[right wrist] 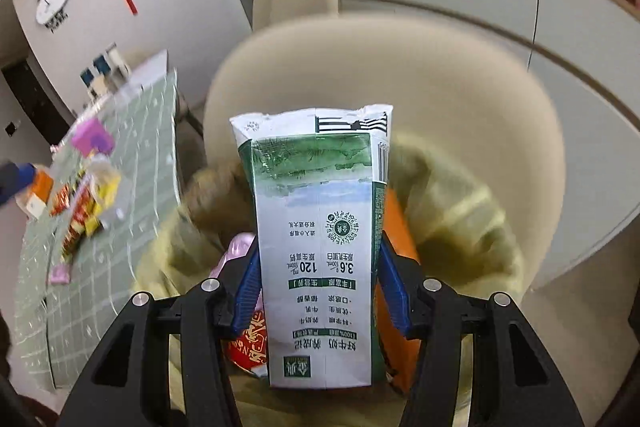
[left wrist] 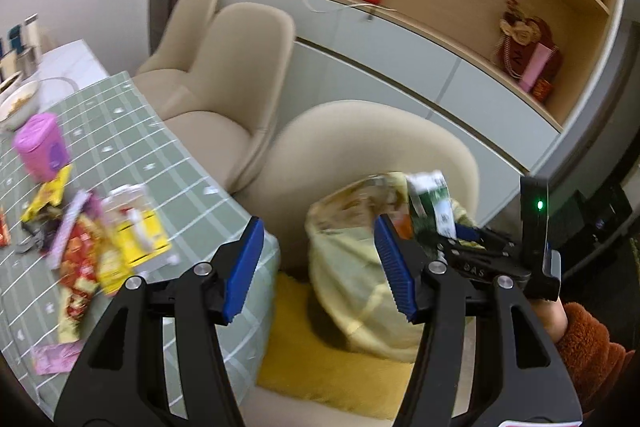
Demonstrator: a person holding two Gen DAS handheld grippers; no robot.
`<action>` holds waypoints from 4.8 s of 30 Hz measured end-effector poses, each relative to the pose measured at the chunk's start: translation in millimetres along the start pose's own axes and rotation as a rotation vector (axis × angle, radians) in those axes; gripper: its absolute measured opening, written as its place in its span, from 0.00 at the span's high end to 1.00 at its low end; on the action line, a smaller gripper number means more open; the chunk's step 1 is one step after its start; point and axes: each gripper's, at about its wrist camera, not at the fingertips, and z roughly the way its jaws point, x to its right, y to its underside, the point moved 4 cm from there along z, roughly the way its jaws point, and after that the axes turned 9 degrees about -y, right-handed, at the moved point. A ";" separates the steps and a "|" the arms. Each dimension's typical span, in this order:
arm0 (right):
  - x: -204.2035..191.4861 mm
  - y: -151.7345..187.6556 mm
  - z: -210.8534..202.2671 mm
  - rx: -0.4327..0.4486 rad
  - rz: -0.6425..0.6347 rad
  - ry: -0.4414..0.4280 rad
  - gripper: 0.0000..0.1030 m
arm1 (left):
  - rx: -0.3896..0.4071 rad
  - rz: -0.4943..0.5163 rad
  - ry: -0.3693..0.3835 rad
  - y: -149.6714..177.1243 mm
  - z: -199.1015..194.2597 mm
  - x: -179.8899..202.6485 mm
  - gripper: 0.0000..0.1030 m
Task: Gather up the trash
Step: 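Return to the table and grasp the red snack wrapper with the left tool, then grasp the pink ice-pop wrapper with the right tool, then carry both wrappers to the bin and open both tools over it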
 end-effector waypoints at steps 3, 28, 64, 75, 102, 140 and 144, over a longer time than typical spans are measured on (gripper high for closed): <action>2.3 14.5 7.8 -0.041 0.012 0.010 0.51 | -0.014 -0.042 -0.016 7.0 -2.9 -20.9 0.47; -164.4 -3.4 -75.6 0.257 -0.142 0.025 0.30 | 0.047 -0.250 -0.202 56.6 -47.0 -248.8 0.42; -375.1 82.0 64.2 -0.030 -0.246 -0.044 0.30 | -0.208 0.031 -0.089 100.3 14.8 -422.2 0.86; -460.3 125.0 112.6 -0.174 -0.750 -0.171 0.30 | -0.178 -0.173 -0.078 124.5 -42.6 -423.1 0.91; -452.3 109.1 132.4 -0.285 -0.536 -0.316 0.84 | -0.180 -0.343 -0.029 162.5 -87.0 -418.3 0.91; -212.4 -20.7 -156.6 0.341 -0.293 0.049 0.84 | 0.169 0.017 0.267 -36.2 -95.1 -59.2 0.91; -167.0 -22.6 -170.9 0.354 -0.258 0.071 0.84 | 0.121 0.025 0.289 -30.5 -69.6 -9.6 0.91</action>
